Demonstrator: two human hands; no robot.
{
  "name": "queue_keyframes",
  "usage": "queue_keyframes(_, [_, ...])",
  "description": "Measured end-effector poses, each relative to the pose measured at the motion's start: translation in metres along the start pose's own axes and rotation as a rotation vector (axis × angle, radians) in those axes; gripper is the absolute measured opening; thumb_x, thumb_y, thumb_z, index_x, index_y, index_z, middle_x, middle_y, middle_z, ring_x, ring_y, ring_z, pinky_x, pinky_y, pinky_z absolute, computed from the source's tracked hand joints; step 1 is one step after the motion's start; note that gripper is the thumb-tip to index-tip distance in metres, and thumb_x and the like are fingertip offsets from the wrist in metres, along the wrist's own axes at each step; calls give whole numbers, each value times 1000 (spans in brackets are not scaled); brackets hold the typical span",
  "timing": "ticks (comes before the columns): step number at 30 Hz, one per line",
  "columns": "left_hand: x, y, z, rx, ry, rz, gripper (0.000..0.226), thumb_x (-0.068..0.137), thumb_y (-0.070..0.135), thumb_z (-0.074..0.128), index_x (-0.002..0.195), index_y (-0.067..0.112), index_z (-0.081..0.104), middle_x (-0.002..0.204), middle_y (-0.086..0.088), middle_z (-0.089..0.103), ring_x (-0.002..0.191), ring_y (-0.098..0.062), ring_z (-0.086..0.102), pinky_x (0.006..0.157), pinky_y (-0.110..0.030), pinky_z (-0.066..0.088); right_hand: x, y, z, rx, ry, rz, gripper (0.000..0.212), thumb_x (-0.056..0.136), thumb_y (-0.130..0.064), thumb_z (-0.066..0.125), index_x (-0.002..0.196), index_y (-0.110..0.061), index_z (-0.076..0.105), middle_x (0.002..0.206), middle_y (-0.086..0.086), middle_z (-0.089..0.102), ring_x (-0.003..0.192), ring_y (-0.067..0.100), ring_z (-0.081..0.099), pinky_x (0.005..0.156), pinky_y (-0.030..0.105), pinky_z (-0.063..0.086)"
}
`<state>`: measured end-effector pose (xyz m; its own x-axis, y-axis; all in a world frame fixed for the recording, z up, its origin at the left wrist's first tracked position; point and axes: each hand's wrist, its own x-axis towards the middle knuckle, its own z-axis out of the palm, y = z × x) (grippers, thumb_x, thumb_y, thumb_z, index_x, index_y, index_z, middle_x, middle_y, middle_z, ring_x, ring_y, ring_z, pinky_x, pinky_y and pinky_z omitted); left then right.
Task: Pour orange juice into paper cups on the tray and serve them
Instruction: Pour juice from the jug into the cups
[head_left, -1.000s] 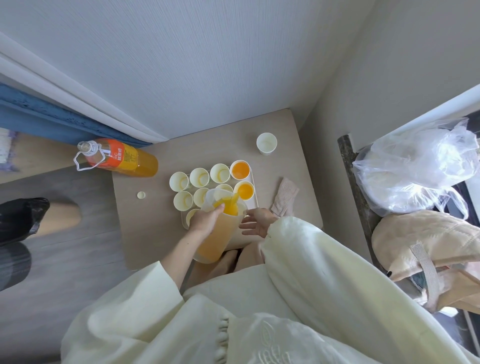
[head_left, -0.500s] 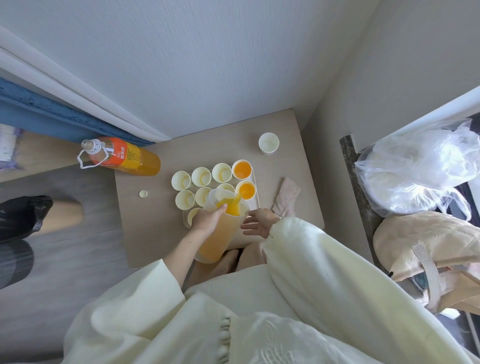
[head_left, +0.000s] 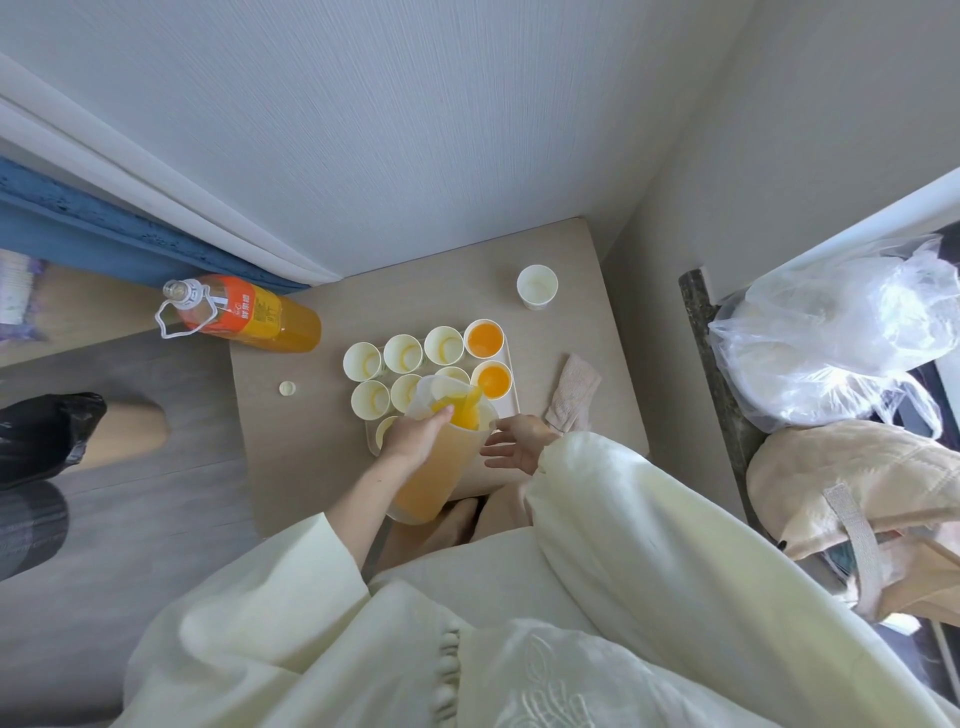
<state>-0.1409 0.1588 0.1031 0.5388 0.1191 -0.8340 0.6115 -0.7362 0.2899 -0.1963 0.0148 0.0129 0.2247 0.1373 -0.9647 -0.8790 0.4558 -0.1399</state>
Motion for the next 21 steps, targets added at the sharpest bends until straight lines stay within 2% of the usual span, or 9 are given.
queue_keyframes(2, [1, 0, -1, 8, -4, -8, 56, 89, 54, 56, 108, 2, 66, 64, -4, 52, 71, -25, 53, 73, -32, 40, 0, -1, -1, 1, 2, -5, 32, 98, -8, 45, 126, 6, 51, 111, 19, 59, 81, 29, 65, 63, 41, 56])
queue_keyframes(4, [1, 1, -1, 25, 4, -17, 42, 89, 54, 56, 84, 13, 55, 60, -2, 47, 62, -20, 49, 72, -32, 40, -1, -2, 0, -4, 1, -1, 32, 98, -8, 46, 127, 6, 51, 109, 19, 59, 80, 29, 64, 63, 41, 56])
queue_keyframes(7, [0, 3, -2, 33, 17, -25, 51, 89, 55, 56, 65, 12, 44, 57, -3, 45, 58, -19, 48, 65, -31, 39, -1, -3, 1, -3, 5, 2, 32, 98, -7, 46, 126, 7, 52, 100, 17, 58, 77, 28, 64, 62, 41, 56])
queue_keyframes(12, [-2, 5, -4, 43, 13, -12, 52, 89, 55, 56, 58, 16, 41, 53, -2, 44, 53, -18, 46, 63, -31, 38, -1, -4, 1, -5, 2, 1, 32, 98, -7, 45, 126, 7, 52, 104, 18, 58, 77, 28, 63, 68, 43, 56])
queue_keyframes(16, [-4, 5, -4, 49, 13, 0, 50, 90, 53, 57, 58, 18, 40, 55, -2, 45, 54, -18, 46, 59, -29, 37, -2, -3, 2, -12, 6, 10, 32, 99, -8, 44, 127, 7, 50, 98, 16, 58, 77, 27, 64, 62, 41, 55])
queue_keyframes(21, [-6, 7, -3, 55, 16, -6, 50, 89, 53, 57, 59, 18, 40, 56, -1, 44, 54, -17, 44, 61, -31, 36, -2, -3, 2, -27, 16, 15, 31, 100, -9, 44, 127, 6, 49, 97, 14, 59, 79, 26, 65, 67, 42, 55])
